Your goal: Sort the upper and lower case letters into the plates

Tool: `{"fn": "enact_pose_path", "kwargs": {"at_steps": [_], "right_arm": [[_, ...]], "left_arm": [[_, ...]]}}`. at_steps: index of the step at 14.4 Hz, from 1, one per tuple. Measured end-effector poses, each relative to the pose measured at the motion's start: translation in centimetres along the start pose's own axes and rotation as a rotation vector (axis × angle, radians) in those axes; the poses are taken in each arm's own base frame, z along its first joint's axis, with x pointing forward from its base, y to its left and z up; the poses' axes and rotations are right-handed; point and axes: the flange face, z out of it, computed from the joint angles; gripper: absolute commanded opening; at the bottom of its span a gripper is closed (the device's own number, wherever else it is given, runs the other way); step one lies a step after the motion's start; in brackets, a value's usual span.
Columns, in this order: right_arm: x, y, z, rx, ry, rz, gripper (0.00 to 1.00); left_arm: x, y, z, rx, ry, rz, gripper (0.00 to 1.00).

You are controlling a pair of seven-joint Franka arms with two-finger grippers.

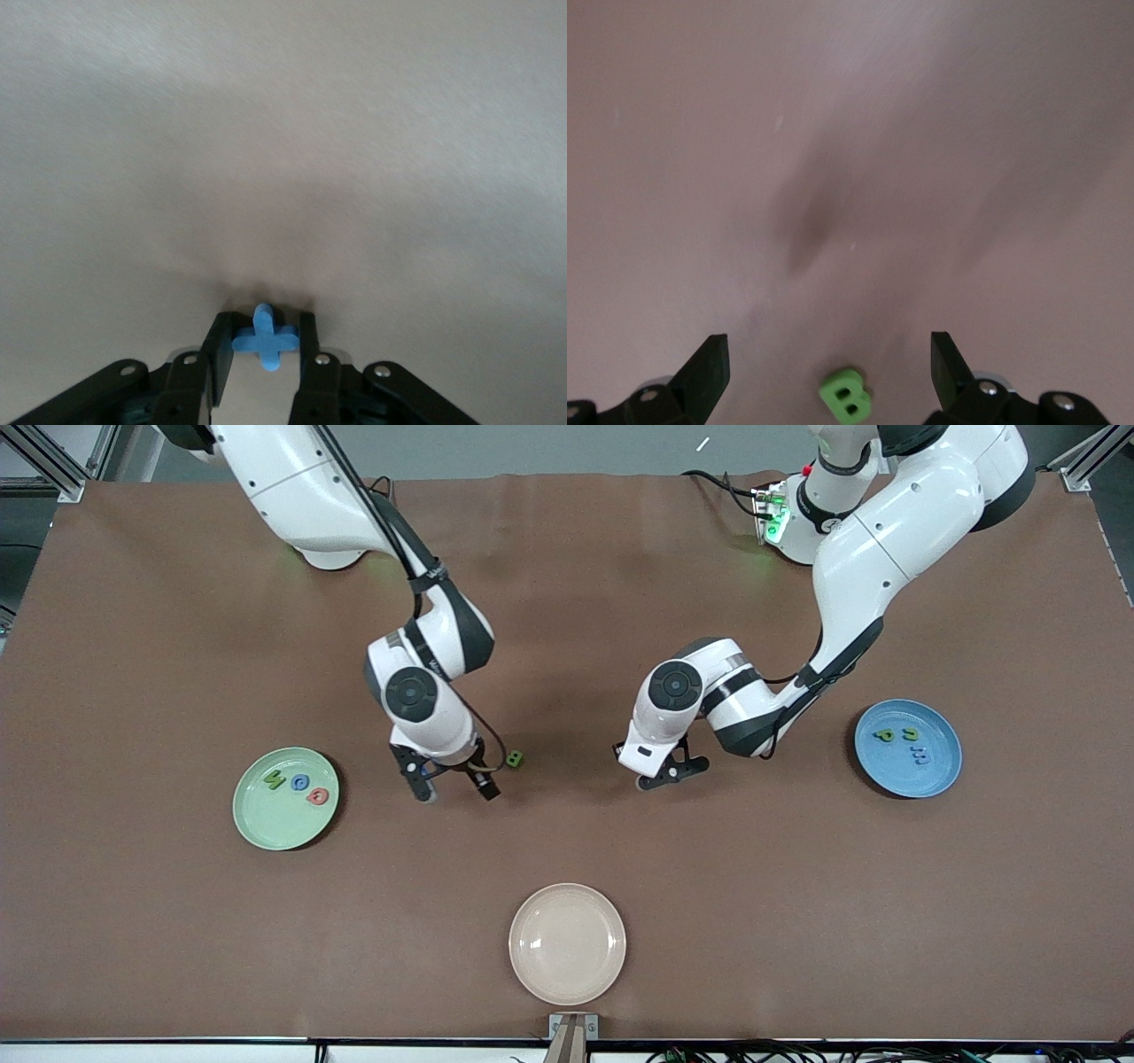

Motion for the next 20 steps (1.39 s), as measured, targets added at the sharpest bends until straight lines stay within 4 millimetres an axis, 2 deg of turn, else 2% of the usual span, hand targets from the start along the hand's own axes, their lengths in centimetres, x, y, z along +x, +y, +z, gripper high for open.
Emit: {"fn": "enact_pose_path", "kwargs": {"at_steps": [2,4,8,10,12,14,17,18,20], "right_arm": [[-1.3,0.0,0.8,-0.013,0.013,-0.119,1.00],[-1.9,0.0,0.9,-0.019,0.029,-0.219,0.99],[-2.9,0.1,1.1,-0.010,0.037,-0.337,0.99],[-3.7,0.0,1.8,0.022,0.046,-0.358,0.99],[-4.6,0.3,3.1,0.035,0.049,-0.374,0.97],[-5.1,0.5,4.0,0.030,0.048,-0.382,0.87],[-6.0,0.6,4.3,0.027,0.047,-0.396,0.72],[-6.4,0.6,4.3,0.026,0.047,-0.401,0.68],[-6.8,0.7,4.3,0.025,0.046,-0.400,0.68]], "left_arm": [[1.2,-1.2,-0.3,0.033,0.002,-0.022,0.15],[3.1,-2.7,-1.3,0.037,0.006,-0.053,0.15],[6.8,-7.1,-5.7,0.036,-0.022,-0.044,0.15],[8.2,-10.5,-7.6,0.059,-0.058,-0.025,0.15],[9.8,-14.5,-8.6,0.064,-0.073,-0.011,0.15],[11.4,-18.9,-8.9,0.057,-0.076,0.014,0.15],[13.4,-25.5,-8.5,0.061,-0.075,0.050,0.15],[13.9,-27.2,-8.2,0.070,-0.072,0.059,0.15],[14.6,-29.6,-7.8,0.078,-0.071,0.072,0.15]]}}
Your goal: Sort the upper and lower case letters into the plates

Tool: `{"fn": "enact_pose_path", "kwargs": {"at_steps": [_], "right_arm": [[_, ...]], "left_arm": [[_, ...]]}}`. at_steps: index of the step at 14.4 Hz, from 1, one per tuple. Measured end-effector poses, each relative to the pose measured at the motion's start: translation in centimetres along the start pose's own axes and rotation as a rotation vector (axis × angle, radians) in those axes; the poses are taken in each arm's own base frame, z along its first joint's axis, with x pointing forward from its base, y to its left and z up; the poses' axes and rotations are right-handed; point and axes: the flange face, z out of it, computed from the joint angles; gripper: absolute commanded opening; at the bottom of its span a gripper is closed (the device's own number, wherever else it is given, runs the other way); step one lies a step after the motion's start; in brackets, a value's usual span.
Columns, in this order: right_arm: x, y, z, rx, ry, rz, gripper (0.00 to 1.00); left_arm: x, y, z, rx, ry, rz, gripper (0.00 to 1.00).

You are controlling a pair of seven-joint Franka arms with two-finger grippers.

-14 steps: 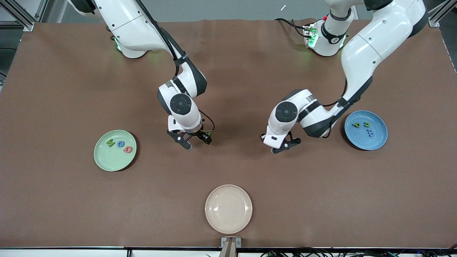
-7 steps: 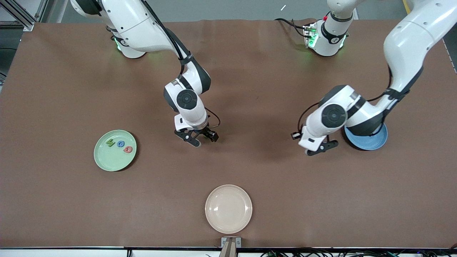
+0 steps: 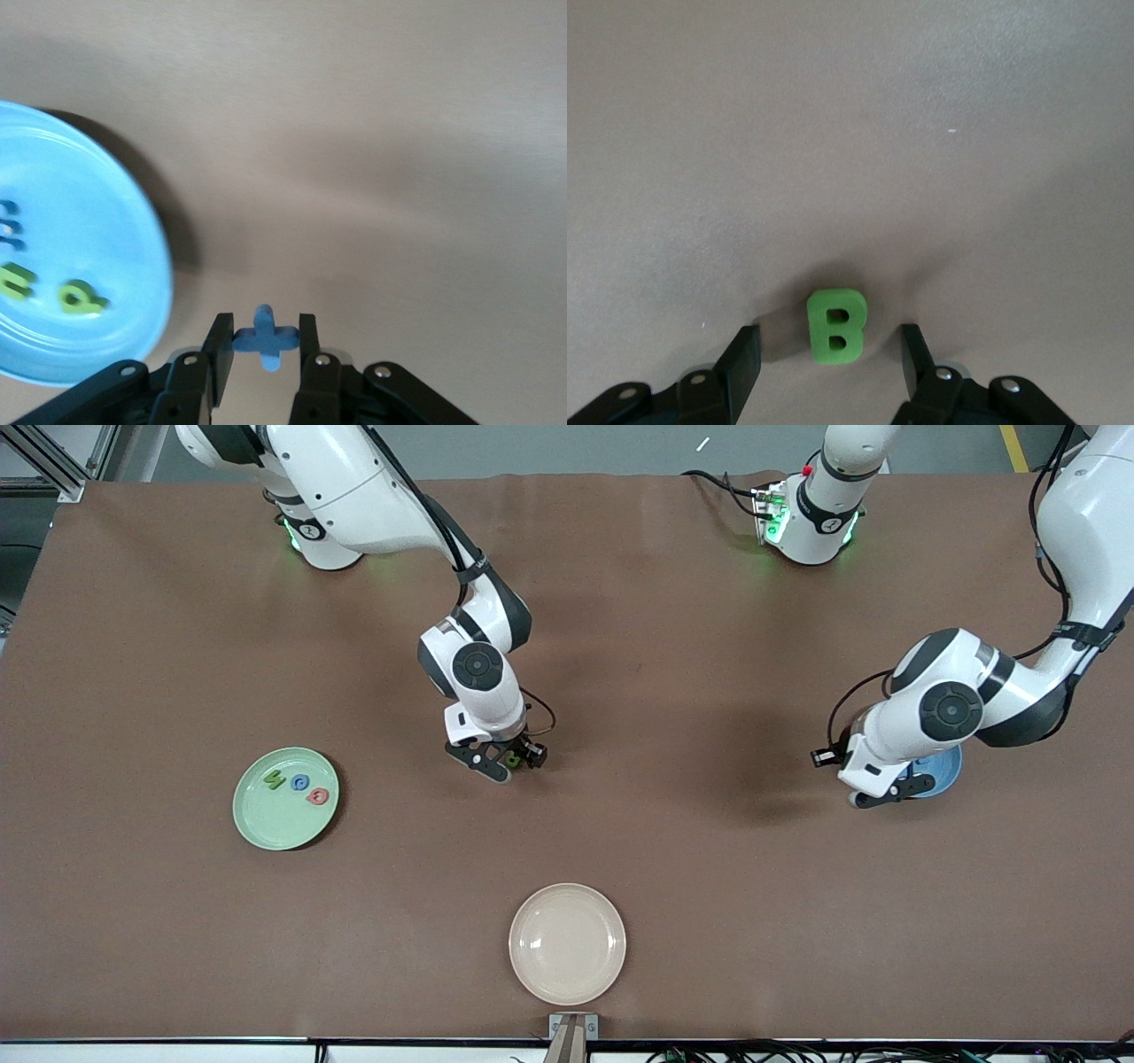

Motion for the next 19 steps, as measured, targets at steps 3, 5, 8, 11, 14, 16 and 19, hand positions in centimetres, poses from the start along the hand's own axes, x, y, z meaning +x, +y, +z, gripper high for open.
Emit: {"fn": "enact_pose_path", "kwargs": {"at_steps": [3,5,8,11,14,16,19], "right_arm": [[0.6,0.2,-0.1,-0.002,0.006,0.012,0.67],[1.1,0.4,-0.1,-0.003,0.011,0.018,0.62],[1.7,0.6,-0.2,-0.005,0.016,0.027,0.48],[2.0,0.6,-0.4,-0.005,0.019,0.034,0.37],[1.9,0.5,-0.5,-0.003,0.020,0.052,0.26],[1.7,0.5,-0.5,-0.002,0.019,0.057,0.05],[2.2,0.7,-0.6,-0.020,0.017,0.066,0.00]], "left_arm": [[0.9,-2.6,0.3,0.025,0.027,0.021,0.15],[1.5,-4.5,0.6,0.035,0.032,0.037,0.15],[2.7,-7.7,2.5,0.055,0.039,0.060,0.15],[3.6,-10.4,4.3,0.042,0.044,0.075,0.15],[4.2,-11.7,4.9,0.035,0.051,0.083,0.15],[4.4,-12.0,5.1,0.030,0.057,0.090,0.16],[4.4,-12.3,5.4,0.030,0.055,0.094,0.16]]}}
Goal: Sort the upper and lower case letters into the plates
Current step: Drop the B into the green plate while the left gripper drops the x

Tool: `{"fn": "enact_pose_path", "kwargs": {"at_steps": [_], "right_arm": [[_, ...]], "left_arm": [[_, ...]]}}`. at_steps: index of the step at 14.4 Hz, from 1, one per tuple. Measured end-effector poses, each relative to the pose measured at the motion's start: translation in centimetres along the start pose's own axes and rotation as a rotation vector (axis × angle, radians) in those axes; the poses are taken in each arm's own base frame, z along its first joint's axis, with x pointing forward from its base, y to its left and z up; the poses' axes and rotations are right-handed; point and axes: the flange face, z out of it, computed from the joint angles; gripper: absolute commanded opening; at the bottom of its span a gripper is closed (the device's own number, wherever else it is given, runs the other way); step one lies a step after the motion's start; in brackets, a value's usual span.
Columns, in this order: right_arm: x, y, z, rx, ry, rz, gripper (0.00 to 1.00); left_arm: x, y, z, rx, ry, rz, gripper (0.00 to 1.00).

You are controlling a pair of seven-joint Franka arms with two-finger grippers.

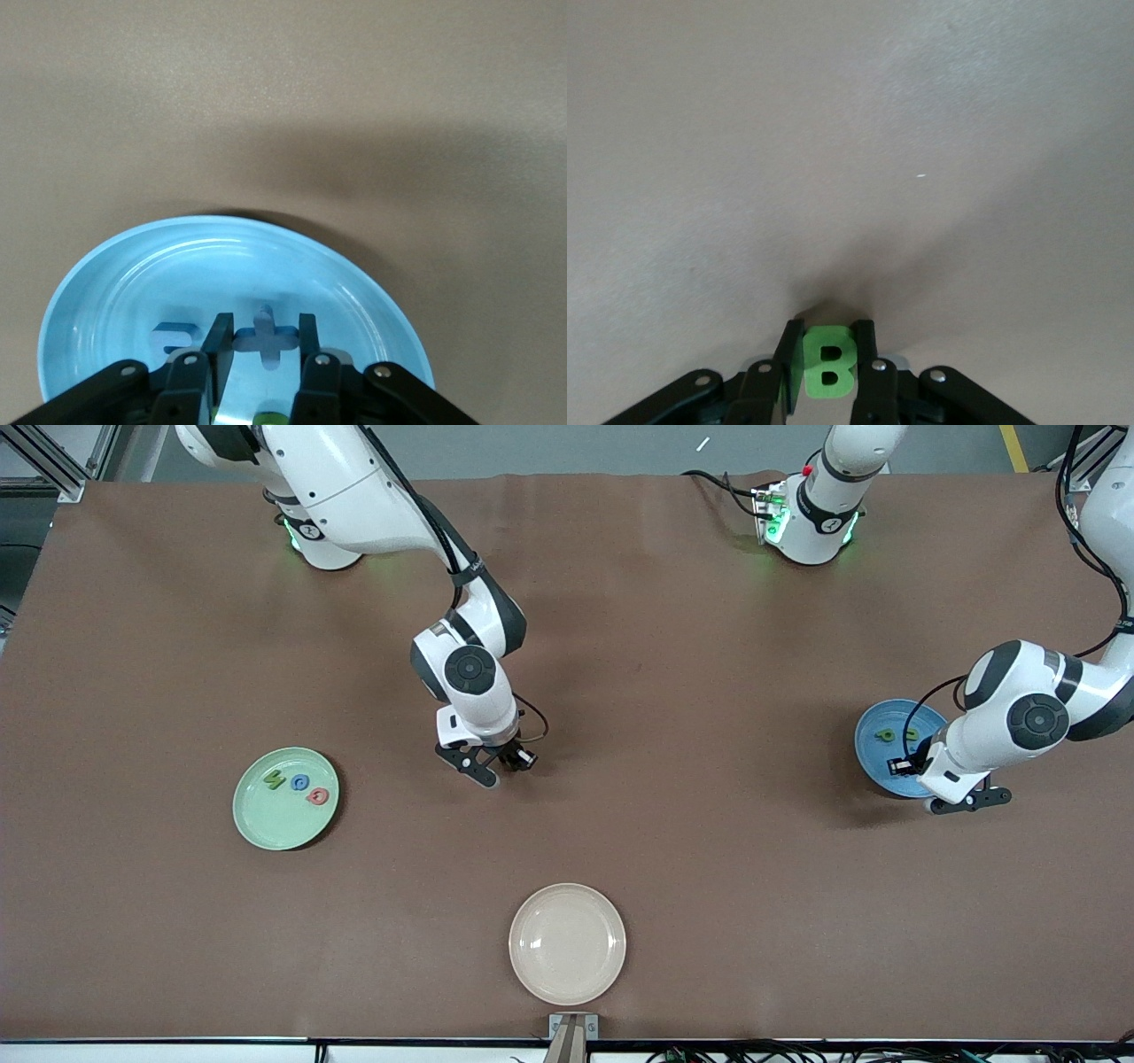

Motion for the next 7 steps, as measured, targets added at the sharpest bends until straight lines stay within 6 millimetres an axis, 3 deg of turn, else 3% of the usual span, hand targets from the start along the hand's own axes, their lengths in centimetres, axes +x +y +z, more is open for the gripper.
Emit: {"fn": "enact_pose_path", "kwargs": {"at_steps": [2,3,4,6,7], "right_arm": [[3.2,0.8,-1.7,-0.036,0.001,0.010,0.00],[6.2,1.8,-3.7,-0.048,-0.001,0.003,0.00],[9.5,3.2,-5.8,-0.055,-0.006,-0.002,0.00],[16.4,7.2,-9.7,-0.057,-0.012,-0.015,0.00],[19.5,9.5,-10.9,-0.056,-0.014,-0.019,0.00]], "left_arm": [[0.0,-0.1,0.0,-0.001,0.000,0.003,0.21],[0.0,0.0,0.0,-0.001,0.000,0.004,0.37],[0.0,0.0,0.1,-0.001,0.000,0.004,0.61],[0.0,-0.1,0.0,-0.001,0.001,0.010,0.91],[0.1,-0.1,0.0,-0.001,0.002,0.024,1.00]]}}
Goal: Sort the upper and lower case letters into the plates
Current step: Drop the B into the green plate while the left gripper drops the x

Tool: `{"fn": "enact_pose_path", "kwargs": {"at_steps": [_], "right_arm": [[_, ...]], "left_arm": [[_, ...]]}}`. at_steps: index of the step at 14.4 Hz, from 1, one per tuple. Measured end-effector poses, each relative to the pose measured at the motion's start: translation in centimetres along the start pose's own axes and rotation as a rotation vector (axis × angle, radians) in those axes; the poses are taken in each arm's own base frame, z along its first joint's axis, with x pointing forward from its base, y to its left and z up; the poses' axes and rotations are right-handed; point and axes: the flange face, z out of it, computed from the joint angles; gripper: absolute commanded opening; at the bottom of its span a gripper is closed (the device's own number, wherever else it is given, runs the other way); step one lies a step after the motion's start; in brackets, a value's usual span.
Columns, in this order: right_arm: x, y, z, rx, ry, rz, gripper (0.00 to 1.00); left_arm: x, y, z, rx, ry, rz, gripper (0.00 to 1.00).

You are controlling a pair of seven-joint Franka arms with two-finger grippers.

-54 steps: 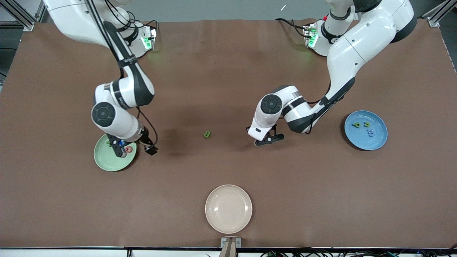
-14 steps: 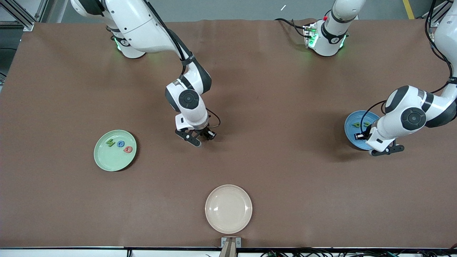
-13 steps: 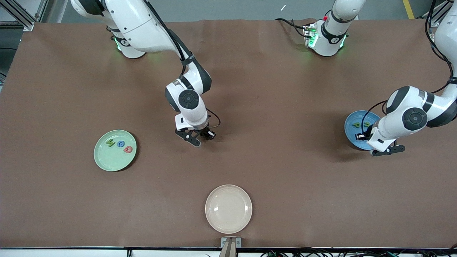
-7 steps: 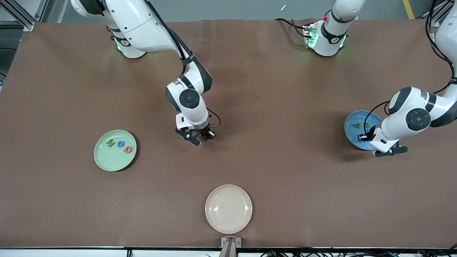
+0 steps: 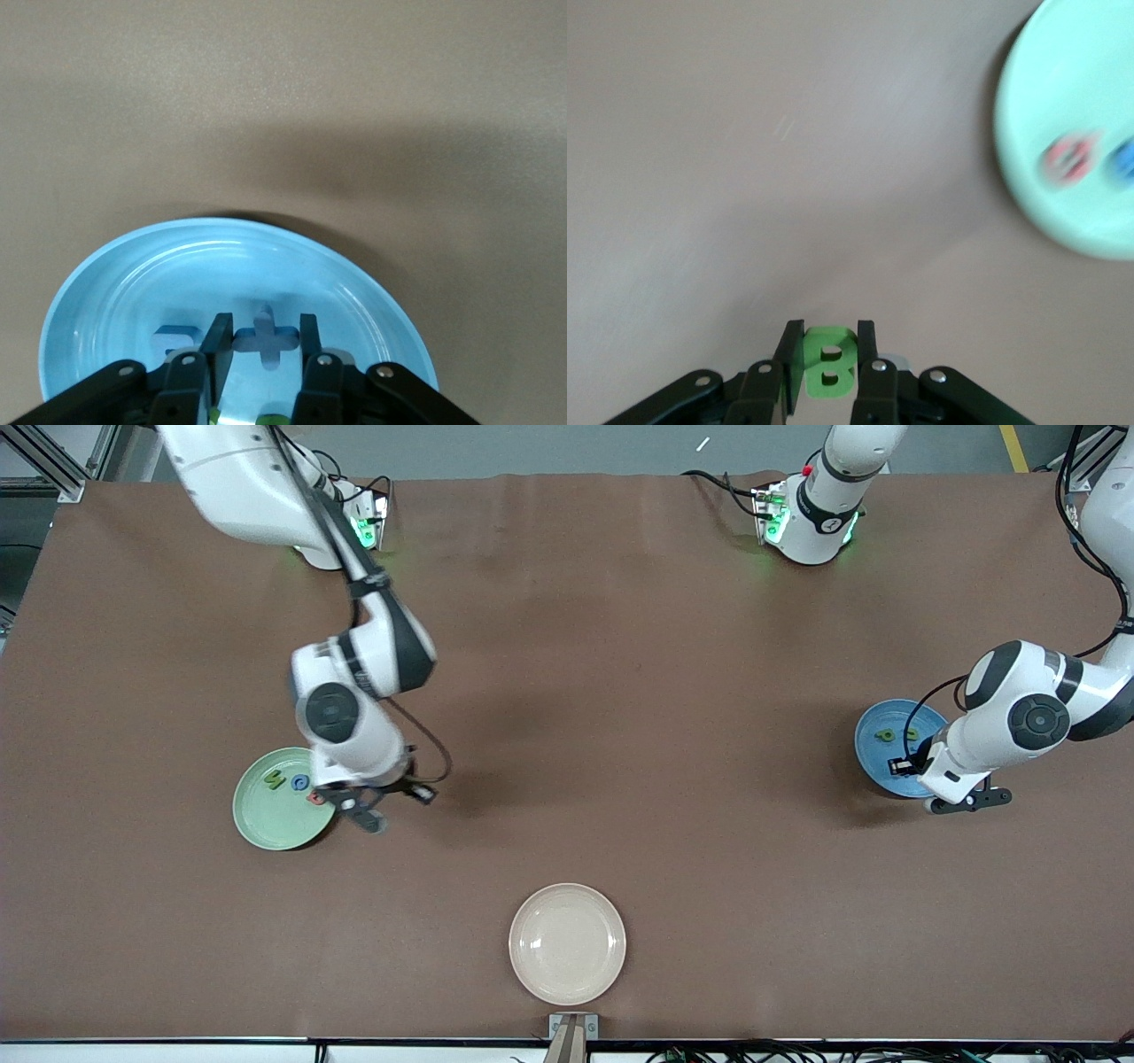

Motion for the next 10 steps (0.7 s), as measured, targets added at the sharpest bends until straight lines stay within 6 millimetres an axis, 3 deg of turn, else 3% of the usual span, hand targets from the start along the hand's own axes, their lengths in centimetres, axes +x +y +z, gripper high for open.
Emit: {"fn": "enact_pose_path", "kwargs": {"at_steps": [3,6,8,10], "right_arm": [[7.2,7.2,0.1,-0.009,-0.013,-0.009,0.00],[12.6,14.2,1.3,-0.014,-0.025,-0.016,0.01],[14.5,17.3,2.0,-0.018,-0.035,0.008,0.01],[15.0,18.0,3.5,-0.021,-0.041,0.017,0.02]], "left_arm": [[0.3,-0.8,-0.3,-0.002,0.006,0.045,1.00],[0.6,-1.2,-0.8,-0.010,0.014,0.036,1.00],[0.8,-1.0,-1.4,-0.010,0.016,0.036,1.00],[1.0,-0.9,-2.4,-0.002,-0.002,0.031,1.00]]}}
